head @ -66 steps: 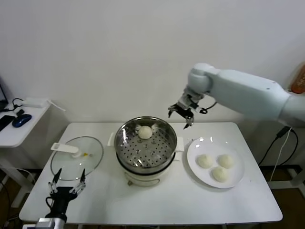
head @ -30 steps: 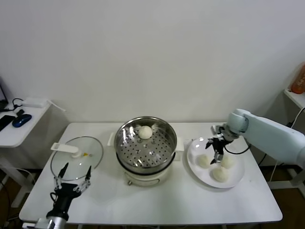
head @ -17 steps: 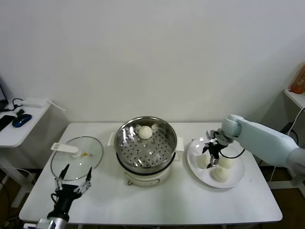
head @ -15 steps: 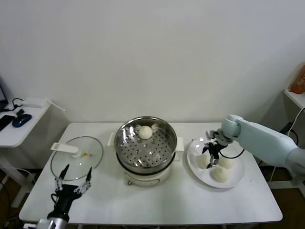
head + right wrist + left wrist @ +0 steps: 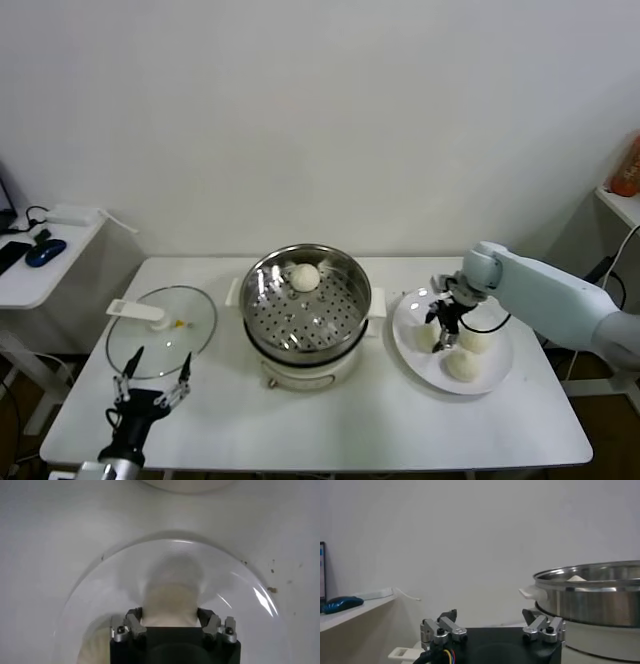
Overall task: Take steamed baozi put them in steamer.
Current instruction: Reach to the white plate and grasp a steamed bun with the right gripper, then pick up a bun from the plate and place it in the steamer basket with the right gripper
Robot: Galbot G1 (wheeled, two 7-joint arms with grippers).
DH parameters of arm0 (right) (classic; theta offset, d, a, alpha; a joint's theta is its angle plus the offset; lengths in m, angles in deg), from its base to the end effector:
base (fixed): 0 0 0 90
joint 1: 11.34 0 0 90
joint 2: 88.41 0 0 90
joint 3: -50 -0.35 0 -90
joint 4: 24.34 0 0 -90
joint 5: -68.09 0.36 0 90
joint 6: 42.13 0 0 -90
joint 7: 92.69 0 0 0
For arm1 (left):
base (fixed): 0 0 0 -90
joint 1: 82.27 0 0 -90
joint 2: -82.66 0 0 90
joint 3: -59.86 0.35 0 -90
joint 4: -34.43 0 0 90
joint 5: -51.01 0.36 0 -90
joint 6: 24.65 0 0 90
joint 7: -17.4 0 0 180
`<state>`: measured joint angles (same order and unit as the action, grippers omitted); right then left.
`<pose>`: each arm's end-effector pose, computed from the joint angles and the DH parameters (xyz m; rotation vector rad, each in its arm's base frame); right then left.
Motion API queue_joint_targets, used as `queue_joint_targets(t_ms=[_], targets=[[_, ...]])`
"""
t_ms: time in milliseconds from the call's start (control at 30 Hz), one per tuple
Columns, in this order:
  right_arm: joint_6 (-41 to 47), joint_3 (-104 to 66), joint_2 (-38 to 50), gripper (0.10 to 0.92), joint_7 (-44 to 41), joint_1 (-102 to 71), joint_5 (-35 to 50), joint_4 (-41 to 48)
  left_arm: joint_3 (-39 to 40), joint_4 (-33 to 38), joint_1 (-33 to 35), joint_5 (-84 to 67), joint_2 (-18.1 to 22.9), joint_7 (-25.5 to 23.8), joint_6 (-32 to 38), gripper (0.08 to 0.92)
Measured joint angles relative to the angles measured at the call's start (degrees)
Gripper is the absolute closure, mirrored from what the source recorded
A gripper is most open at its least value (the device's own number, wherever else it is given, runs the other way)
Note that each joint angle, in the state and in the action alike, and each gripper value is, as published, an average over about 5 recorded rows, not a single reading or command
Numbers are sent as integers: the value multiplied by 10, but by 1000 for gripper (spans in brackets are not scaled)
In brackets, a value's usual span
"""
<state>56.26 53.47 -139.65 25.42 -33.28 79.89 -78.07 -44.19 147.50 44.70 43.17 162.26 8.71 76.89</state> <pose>0.5689 -0.1265 -0.2481 1.3600 -1.3505 1.1574 0.1418 0.1168 -0.3458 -0.0479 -3.1118 -0.2411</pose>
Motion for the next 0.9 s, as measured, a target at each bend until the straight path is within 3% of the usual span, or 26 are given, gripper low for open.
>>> queue_joint_targets(t_ms=[533,900], targets=[[5,10,15,361,-2,18,14,-19,-2,-1,0,-2,3,3,-2,177],[18,77,25,364,-4,117,87,-71,-2,3,-4,-5,6,3,-5,177]])
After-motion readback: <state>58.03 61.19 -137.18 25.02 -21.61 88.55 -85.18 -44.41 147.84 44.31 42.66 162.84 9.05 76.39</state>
